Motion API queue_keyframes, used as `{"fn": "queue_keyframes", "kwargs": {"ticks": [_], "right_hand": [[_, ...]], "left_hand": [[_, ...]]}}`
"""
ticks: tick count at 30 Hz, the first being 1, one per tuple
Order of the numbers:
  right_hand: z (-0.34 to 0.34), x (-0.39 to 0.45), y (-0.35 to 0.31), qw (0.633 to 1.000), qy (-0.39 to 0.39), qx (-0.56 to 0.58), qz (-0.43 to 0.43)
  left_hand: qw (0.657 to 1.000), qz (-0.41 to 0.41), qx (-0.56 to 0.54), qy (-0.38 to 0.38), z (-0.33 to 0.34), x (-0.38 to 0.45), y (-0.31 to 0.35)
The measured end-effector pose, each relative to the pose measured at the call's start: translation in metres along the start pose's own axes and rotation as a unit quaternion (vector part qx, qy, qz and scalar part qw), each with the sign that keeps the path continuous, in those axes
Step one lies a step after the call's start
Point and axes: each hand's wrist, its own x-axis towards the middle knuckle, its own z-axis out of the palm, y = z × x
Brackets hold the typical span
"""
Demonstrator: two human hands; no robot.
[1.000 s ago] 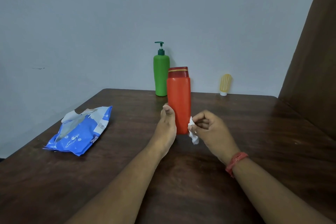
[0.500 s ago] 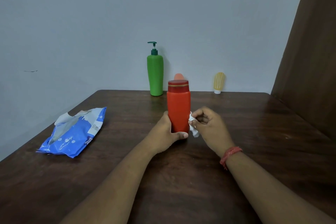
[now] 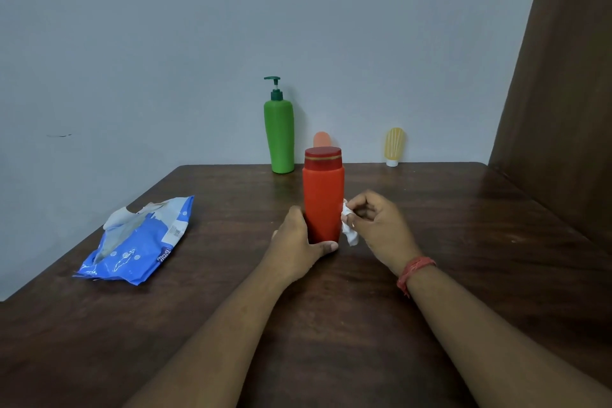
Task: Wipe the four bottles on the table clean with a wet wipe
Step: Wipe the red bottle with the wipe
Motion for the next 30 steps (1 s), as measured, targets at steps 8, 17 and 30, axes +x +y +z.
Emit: {"fn": "queue_keyframes", "kwargs": {"ticks": [8, 17, 30], "right_hand": [[-0.025, 0.011, 0.015, 0.997, 0.066, 0.027, 0.026], [-0.07, 0.038, 0.053, 0.969, 0.21, 0.109, 0.075], [-0.093, 0.098, 0.088, 0.963, 0.225, 0.132, 0.062]], "left_hand": [[0.998, -0.04, 0.036, 0.027, -0.001, -0.01, 0.007], [0.997, 0.009, 0.074, 0.016, 0.025, 0.035, 0.019], [0.994, -0.001, 0.1, 0.045, 0.089, 0.187, 0.037]]}}
